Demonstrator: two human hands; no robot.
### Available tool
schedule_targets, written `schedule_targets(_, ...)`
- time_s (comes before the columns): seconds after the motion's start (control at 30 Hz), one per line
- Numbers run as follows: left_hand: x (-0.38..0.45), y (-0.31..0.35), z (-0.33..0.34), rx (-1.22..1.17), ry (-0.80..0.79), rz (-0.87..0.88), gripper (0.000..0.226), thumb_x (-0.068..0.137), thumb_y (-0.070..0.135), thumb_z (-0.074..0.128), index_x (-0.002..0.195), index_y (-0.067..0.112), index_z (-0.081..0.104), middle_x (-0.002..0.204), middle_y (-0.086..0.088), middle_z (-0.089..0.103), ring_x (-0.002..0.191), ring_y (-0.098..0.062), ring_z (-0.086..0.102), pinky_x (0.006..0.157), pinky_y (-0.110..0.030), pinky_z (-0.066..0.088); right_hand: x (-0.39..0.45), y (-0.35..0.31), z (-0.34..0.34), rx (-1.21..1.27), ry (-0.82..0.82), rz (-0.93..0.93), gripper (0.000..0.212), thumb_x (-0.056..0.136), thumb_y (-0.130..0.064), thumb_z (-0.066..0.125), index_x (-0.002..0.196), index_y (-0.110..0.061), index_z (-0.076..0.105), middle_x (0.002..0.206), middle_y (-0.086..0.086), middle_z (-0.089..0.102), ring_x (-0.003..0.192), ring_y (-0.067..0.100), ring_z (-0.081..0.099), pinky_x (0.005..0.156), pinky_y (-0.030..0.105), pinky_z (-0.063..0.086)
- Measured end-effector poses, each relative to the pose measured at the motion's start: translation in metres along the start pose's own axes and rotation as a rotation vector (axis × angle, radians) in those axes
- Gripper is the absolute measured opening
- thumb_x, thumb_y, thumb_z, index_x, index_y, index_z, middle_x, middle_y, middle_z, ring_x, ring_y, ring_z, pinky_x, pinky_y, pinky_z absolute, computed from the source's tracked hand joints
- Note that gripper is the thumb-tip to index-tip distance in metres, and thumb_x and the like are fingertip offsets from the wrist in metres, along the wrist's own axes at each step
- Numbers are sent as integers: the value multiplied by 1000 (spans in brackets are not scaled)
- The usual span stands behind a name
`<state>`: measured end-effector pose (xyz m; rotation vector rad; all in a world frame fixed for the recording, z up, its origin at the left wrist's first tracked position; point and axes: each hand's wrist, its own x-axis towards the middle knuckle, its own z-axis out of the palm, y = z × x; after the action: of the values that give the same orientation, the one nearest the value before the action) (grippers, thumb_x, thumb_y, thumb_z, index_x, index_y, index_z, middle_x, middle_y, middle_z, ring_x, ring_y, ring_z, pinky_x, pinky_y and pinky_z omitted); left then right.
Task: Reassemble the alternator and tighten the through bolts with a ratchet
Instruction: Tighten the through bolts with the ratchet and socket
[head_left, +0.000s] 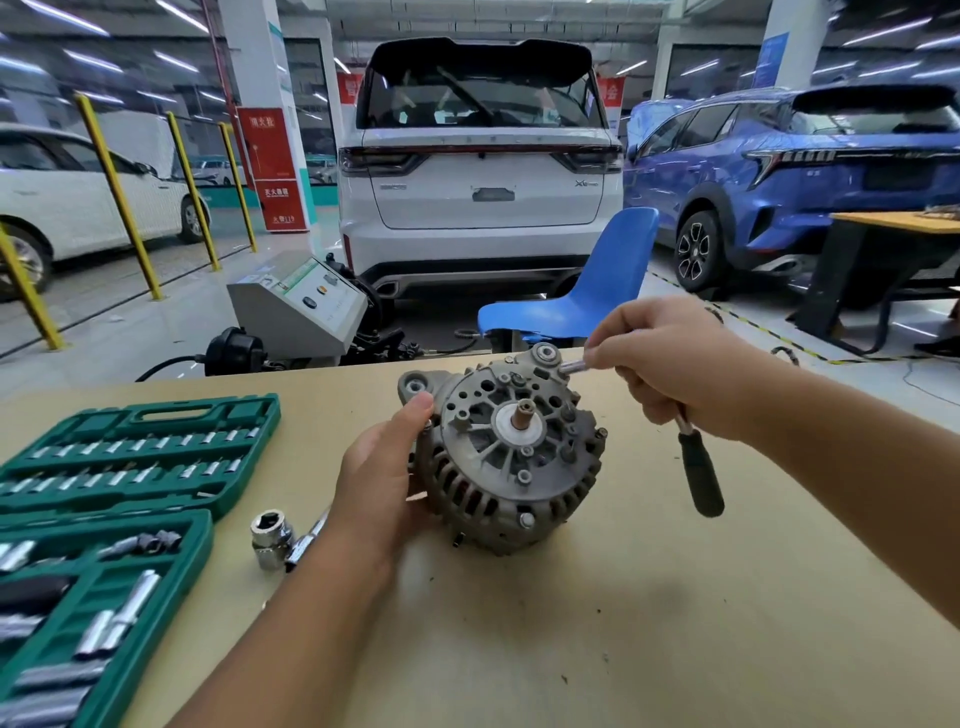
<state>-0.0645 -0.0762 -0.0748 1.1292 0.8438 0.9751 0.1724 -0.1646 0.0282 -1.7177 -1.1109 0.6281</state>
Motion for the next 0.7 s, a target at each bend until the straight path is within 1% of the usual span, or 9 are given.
schedule_targets(0.1, -3, -3, 4, 12, -73, 5, 72, 56, 76, 79, 102, 21, 80, 97, -6, 81, 77, -19, 78, 59, -29, 59, -1, 4, 7, -89, 80, -138, 14, 84, -16, 82, 76, -12, 72, 52, 0, 49, 42, 17, 39, 42, 26, 36)
schedule_targets(0.17, -2, -3, 6, 7, -83, 14, 75, 54, 67, 83, 107, 14, 77, 98, -9, 80, 78, -21, 78, 58, -29, 59, 5, -2, 9, -316, 134, -272, 18, 82, -28, 85, 73, -19, 73, 61, -5, 59, 48, 15, 48, 47, 27, 41)
schedule_targets(0.23, 1, -4, 3, -19, -79, 19, 70, 53, 57, 85, 102, 9, 78, 95, -13, 80, 73, -21, 77, 55, -29, 58, 10, -11, 9, -541, 122, -351, 18, 80, -34, 85, 71, -24, 73, 70, -8, 64, 58, 7, 54, 53, 21, 41)
schedule_targets(0.3, 4, -8, -1, -73, -103, 39, 60, 56, 48, 85, 99, 7, 79, 100, -18, 79, 81, -26, 78, 62, -34, 62, 13, -16, 5, -612, 109, -380, 17, 80, -33, 85, 69, -25, 73, 69, -9, 63, 59, 0, 55, 48, 12, 36)
schedule_targets(0.4, 5, -13, -7, -99, -146, 87, 67, 62, 41, 83, 115, 2, 72, 113, -24, 76, 106, -43, 73, 93, -56, 60, 9, -11, -4, -512, 204, -405, 16, 79, -29, 84, 69, -24, 73, 68, -1, 66, 56, 5, 52, 53, 21, 42)
schedule_targets(0.47, 5, -13, -8, -48, -201, 154, 75, 66, 39, 81, 128, 2, 63, 120, -26, 73, 113, -48, 69, 102, -67, 51, -1, -2, -8, -351, 257, -427, 15, 79, -26, 84, 69, -22, 73, 63, 1, 64, 53, 8, 49, 54, 28, 43)
schedule_targets(0.6, -2, -8, -9, 105, -284, 295, 79, 64, 37, 85, 135, 13, 59, 123, -20, 71, 113, -45, 69, 96, -66, 55, -30, 9, -6, -169, 288, -489, 15, 81, -22, 81, 70, -19, 72, 58, -6, 63, 47, 5, 48, 52, 26, 42)
schedule_targets(0.67, -9, -4, -3, 198, -281, 354, 91, 55, 46, 93, 137, 24, 59, 123, -12, 72, 113, -37, 70, 89, -61, 60, -46, 9, -3, -238, 322, -541, 11, 79, -25, 79, 69, -22, 74, 65, -10, 67, 54, 7, 54, 54, 15, 42)
schedule_targets(0.7, -14, -3, 1, 224, -283, 384, 97, 50, 53, 96, 137, 29, 59, 124, -7, 72, 112, -32, 71, 86, -53, 63, -53, 9, -1, -283, 335, -563, 9, 78, -25, 78, 70, -23, 74, 68, -13, 67, 57, 7, 57, 53, 10, 40)
